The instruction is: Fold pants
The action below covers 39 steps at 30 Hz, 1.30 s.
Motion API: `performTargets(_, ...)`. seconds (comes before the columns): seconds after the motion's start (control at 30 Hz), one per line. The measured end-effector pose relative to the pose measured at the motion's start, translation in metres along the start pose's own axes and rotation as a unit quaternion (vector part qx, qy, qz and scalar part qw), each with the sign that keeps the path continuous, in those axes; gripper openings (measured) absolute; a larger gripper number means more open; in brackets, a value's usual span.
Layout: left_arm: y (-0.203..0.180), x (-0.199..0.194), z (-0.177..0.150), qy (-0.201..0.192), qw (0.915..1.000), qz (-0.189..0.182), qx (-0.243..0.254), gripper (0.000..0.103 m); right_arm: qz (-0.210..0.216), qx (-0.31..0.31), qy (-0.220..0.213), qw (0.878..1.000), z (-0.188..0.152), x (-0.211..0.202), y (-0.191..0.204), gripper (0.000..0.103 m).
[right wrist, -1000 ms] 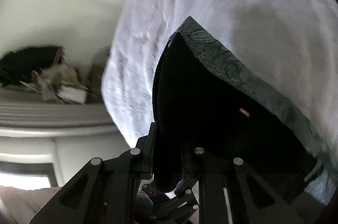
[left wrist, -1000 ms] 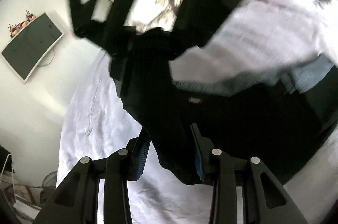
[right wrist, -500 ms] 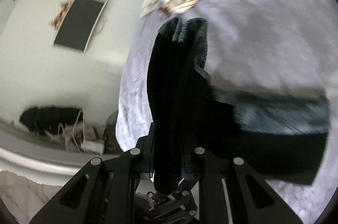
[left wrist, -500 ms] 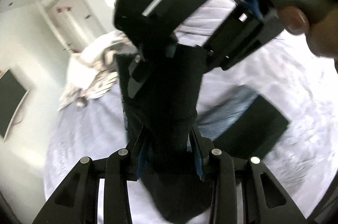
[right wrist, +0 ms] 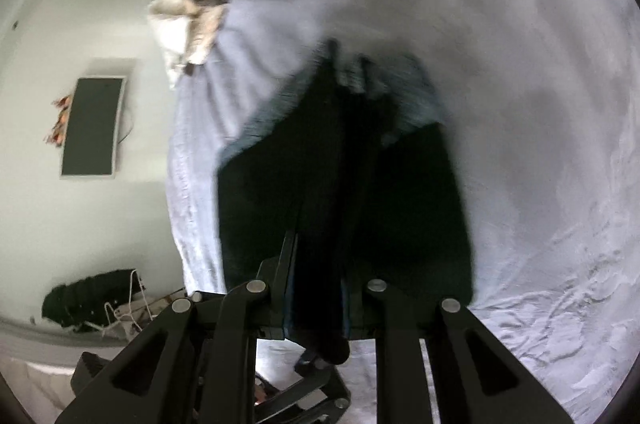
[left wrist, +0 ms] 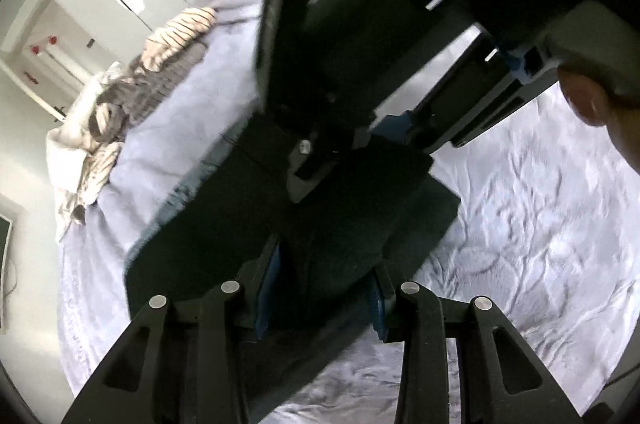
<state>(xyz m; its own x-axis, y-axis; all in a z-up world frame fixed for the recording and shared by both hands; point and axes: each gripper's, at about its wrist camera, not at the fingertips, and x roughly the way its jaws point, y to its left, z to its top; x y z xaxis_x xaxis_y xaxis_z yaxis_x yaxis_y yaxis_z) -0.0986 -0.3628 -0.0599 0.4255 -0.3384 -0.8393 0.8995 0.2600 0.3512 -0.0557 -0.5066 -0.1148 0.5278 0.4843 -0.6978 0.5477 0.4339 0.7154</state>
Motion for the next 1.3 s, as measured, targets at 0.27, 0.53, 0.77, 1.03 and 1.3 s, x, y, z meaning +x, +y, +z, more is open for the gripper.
performTargets(0.27,0.023,-0.022,-0.029,0.000,0.9985,-0.056,0.001,0.057,-0.076,-0.037,-0.003,0.996,-0.012,0.007,-0.004,0.019)
performTargets(0.53,0.122,-0.021,-0.071,0.066,0.9882,-0.009,-0.138,0.057,-0.197,-0.085,-0.011,0.977,-0.026,0.002,0.007,0.023)
performTargets(0.77,0.176,0.009,-0.106,0.144,0.9627,-0.011,-0.229,0.059,-0.230,-0.050,-0.055,0.970,-0.035,-0.025,0.025,0.026)
performTargets(1.03,0.151,0.032,-0.118,0.164,0.9660,0.001,-0.200,0.068,-0.240,-0.116,-0.041,0.963,-0.048,0.014,0.078,0.027)
performTargets(1.3,0.208,0.019,-0.107,0.131,0.9472,-0.052,-0.288,0.068,-0.305,-0.113,0.014,0.946,-0.059,0.052,0.041,0.027)
